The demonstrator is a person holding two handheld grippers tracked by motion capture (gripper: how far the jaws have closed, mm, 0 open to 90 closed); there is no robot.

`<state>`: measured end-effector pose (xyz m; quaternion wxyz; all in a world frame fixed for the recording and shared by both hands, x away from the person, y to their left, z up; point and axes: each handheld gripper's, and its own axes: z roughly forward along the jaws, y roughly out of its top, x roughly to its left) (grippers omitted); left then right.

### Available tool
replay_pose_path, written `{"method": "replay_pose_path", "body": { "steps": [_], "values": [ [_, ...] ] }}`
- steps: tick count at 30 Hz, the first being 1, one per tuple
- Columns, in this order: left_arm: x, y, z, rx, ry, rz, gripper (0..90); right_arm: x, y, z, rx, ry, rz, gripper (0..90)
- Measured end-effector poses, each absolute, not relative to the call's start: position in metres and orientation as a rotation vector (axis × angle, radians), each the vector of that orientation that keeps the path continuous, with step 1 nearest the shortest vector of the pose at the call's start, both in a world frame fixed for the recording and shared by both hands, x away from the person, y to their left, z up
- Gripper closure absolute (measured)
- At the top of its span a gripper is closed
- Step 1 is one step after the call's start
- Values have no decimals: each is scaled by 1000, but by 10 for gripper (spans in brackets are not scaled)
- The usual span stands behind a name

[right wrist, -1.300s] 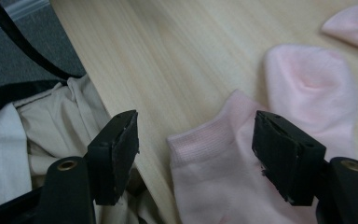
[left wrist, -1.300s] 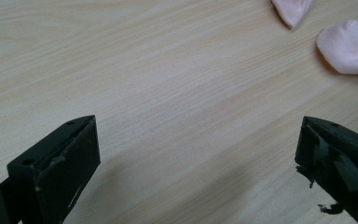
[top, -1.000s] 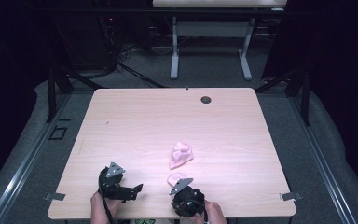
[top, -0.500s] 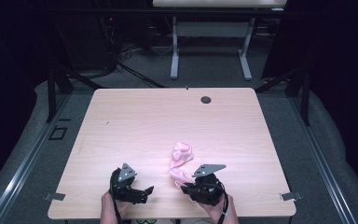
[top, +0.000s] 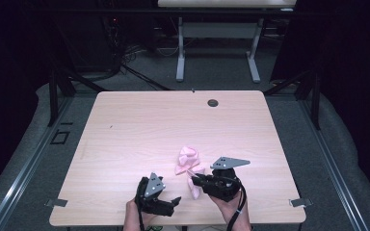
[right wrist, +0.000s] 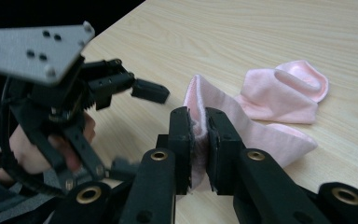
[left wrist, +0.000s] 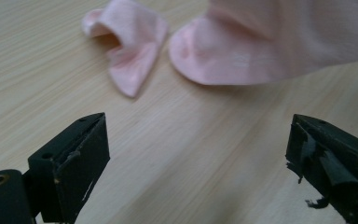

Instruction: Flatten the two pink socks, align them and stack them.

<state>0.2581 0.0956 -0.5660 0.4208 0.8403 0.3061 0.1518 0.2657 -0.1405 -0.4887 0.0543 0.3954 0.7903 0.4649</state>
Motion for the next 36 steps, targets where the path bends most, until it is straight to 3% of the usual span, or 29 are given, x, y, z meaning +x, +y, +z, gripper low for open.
{"method": "replay_pose_path", "body": {
  "steps": [5, 12, 14, 16, 17, 18, 19, 23, 29, 36],
  "values": [
    [259, 73, -572, 2124, 680, 358, 117, 265, -142, -487, 1224, 2364, 1431, 812],
    [271, 55, -576, 2078, 646, 375, 326, 265, -152, -485, 1257, 2334, 1462, 811],
    [274, 51, -576, 2082, 636, 379, 407, 265, -154, -486, 1263, 2336, 1465, 811],
    [278, 48, -576, 2100, 621, 369, 604, 265, -156, -487, 1274, 2330, 1480, 811],
    [279, 46, -576, 2113, 611, 366, 604, 265, -157, -487, 1277, 2330, 1472, 811],
    [280, 46, -577, 2115, 606, 369, 647, 265, -158, -487, 1279, 2328, 1475, 811],
    [282, 44, -577, 2117, 602, 360, 751, 266, -161, -488, 1288, 2319, 1478, 811],
    [283, 41, -575, 2120, 580, 358, 872, 267, -165, -489, 1302, 2319, 1482, 811],
    [282, 38, -572, 2143, 554, 384, 898, 268, -172, -491, 1317, 2305, 1482, 811],
    [269, 65, -555, 2146, 627, 494, 900, 269, -174, -496, 1332, 2304, 1476, 810]
  ]
}}
